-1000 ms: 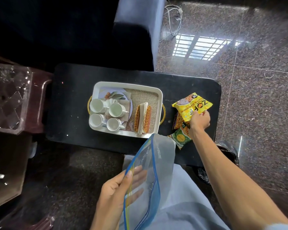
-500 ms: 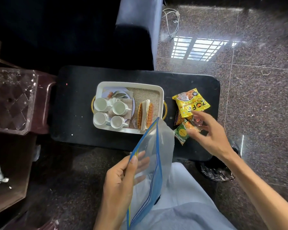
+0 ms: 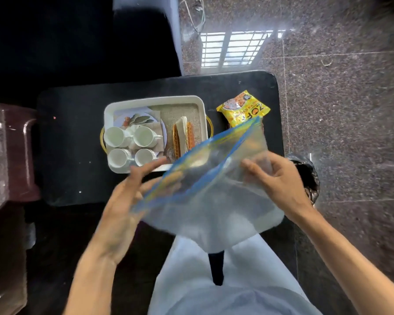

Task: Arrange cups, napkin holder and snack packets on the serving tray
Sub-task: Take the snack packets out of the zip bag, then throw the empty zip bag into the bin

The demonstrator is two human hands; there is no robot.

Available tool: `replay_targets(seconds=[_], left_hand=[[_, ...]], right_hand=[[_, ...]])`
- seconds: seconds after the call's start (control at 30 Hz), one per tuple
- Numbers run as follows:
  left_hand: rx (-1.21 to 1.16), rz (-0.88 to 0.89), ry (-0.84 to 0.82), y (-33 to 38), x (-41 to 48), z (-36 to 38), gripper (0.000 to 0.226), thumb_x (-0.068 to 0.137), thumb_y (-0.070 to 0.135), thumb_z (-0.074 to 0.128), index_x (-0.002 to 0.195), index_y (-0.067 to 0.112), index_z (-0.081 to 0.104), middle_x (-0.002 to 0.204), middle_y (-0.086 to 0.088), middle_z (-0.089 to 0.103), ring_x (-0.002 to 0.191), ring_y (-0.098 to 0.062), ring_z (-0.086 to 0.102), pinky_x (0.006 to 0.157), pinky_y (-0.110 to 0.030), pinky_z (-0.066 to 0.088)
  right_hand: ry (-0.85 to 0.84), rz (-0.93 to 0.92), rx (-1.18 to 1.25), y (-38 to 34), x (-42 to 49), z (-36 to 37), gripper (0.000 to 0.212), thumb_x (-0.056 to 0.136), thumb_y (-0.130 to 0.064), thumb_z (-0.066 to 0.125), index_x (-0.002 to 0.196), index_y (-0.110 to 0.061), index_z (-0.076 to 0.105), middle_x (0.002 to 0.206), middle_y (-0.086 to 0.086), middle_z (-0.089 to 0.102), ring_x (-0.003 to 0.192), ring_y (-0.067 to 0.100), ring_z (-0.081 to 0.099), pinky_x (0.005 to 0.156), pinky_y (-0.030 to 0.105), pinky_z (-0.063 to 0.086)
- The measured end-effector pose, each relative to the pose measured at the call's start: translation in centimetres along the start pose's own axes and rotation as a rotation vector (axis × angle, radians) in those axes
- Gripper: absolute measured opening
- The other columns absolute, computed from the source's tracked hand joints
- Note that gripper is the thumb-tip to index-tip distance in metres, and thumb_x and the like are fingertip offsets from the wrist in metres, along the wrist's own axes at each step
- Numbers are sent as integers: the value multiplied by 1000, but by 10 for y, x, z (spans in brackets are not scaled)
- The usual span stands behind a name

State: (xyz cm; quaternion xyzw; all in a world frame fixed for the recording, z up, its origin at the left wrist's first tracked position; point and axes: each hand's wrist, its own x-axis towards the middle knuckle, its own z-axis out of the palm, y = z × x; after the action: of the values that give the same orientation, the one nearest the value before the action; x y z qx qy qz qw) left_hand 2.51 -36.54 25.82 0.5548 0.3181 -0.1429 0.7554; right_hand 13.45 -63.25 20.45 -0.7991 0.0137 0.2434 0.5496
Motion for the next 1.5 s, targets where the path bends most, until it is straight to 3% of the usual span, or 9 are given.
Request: replay_targets(seconds=[0.3, 0.5, 0.6, 0.77, 0.93, 1.07, 1.23, 1.4, 1.5], left_hand=[[447, 40, -99, -100, 21, 40, 133, 55, 64, 89, 150, 63, -4, 126, 14, 71, 117, -10, 69, 102, -41, 53], [403, 24, -260, -155, 45, 106, 134, 55, 44, 99, 157, 50, 12, 138, 38, 55, 122, 6, 61, 91, -12, 53], [398, 54, -249, -176, 63, 147, 124, 57, 37, 100, 157, 41, 26, 146, 20, 57, 130, -9, 61, 104, -36, 54], [456, 88, -276, -204, 89, 216, 72, 63, 31, 93, 128, 31, 63, 121, 13, 72, 108, 1, 68, 85, -19, 53], [455, 146, -168, -220, 111, 252, 31, 73, 16, 84, 98, 32, 76, 96, 6, 79, 89, -2, 70, 75, -29, 57], [385, 20, -63, -234, 128, 289, 18, 80, 9, 79, 78, 26, 74, 70, 11, 76, 64, 2, 66, 58, -18, 51], [224, -229, -113, -244, 143, 323, 13, 82, 11, 76, 93, 5, 79, 93, -16, 79, 83, -25, 71, 79, -43, 57], [246, -328, -436, -254, 149, 339, 20, 81, 9, 59, 87, 17, 77, 82, 3, 75, 77, -11, 69, 72, -24, 54], [412, -329, -341, -263, 154, 346, 26, 100, 31, 60, 122, 20, 67, 112, 2, 72, 100, -12, 69, 94, -34, 54]], right_hand=[[398, 550, 721, 57, -31, -2, 31, 96, -5, 56, 127, -10, 54, 110, 14, 71, 89, 26, 70, 67, 39, 61], [565, 724, 1078, 103, -32, -32, 55, 94, 13, 46, 143, -12, 41, 133, 23, 59, 102, 28, 65, 64, 28, 61], [506, 683, 769, 118, -39, -45, 36, 93, 2, 56, 123, -18, 60, 110, 15, 72, 89, 22, 69, 73, 36, 59], [126, 354, -51, 146, -54, -68, 21, 86, 1, 62, 80, -20, 63, 91, 3, 69, 80, 6, 59, 70, 22, 44], [-310, 387, 314, 165, -46, -140, 12, 95, -9, 62, 96, -8, 73, 92, -7, 73, 86, 1, 64, 79, 20, 52], [-207, 66, -208, 183, -50, -202, 65, 79, -49, 72, 137, -22, 57, 136, -7, 57, 122, 5, 56, 105, 28, 46], [-258, -170, -550, 204, -50, -228, 118, 60, -58, 81, 154, -46, 11, 163, -7, 8, 145, 16, 27, 106, 37, 37], [-216, -182, -351, 238, -29, -225, 86, 67, -43, 87, 142, -38, 47, 143, -5, 40, 122, 5, 50, 99, 19, 43], [-36, -144, -302, 268, -20, -222, 60, 67, -15, 88, 121, -28, 66, 101, -4, 62, 90, 2, 58, 76, 9, 43]])
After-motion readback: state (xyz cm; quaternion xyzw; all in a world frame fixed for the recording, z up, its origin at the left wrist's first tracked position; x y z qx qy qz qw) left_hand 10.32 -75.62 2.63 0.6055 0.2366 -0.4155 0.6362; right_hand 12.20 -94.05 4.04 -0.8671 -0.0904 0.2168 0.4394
